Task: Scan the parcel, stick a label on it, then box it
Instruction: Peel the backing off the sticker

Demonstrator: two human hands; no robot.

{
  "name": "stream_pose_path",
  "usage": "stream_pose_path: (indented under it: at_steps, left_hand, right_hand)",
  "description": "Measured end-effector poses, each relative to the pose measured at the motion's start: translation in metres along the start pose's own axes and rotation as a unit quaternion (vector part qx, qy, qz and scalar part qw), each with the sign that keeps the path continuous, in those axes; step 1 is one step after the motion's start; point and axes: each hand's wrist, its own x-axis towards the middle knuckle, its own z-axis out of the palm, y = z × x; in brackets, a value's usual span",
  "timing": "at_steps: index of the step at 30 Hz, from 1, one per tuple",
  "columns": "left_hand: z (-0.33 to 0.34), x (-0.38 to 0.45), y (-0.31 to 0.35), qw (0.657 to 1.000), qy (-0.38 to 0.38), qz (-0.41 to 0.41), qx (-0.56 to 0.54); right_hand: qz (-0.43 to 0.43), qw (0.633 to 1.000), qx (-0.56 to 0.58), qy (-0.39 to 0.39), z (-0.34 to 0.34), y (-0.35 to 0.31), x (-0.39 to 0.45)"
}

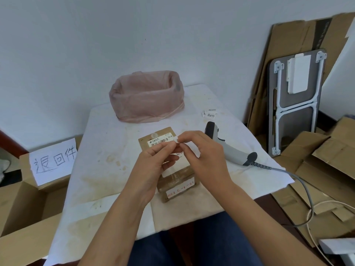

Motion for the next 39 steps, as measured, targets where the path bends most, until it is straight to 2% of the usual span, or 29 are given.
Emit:
stream_pose_path:
  at_steps: [29, 39]
  left_hand:
    - [0.0026, 0.0053, 0.0037, 0.999, 0.016, 0.015, 0.029]
    - [0.0044, 0.0027, 0.0041, 0.988, 0.042, 0.074, 0.13]
  right_hand:
    - [-0.034, 0.999, 0.002, 0.004, -0.001, 0.0022, 0.0017]
    - [0.059, 0.993, 0.102, 0.002, -0.0011, -0.0004, 0.0013]
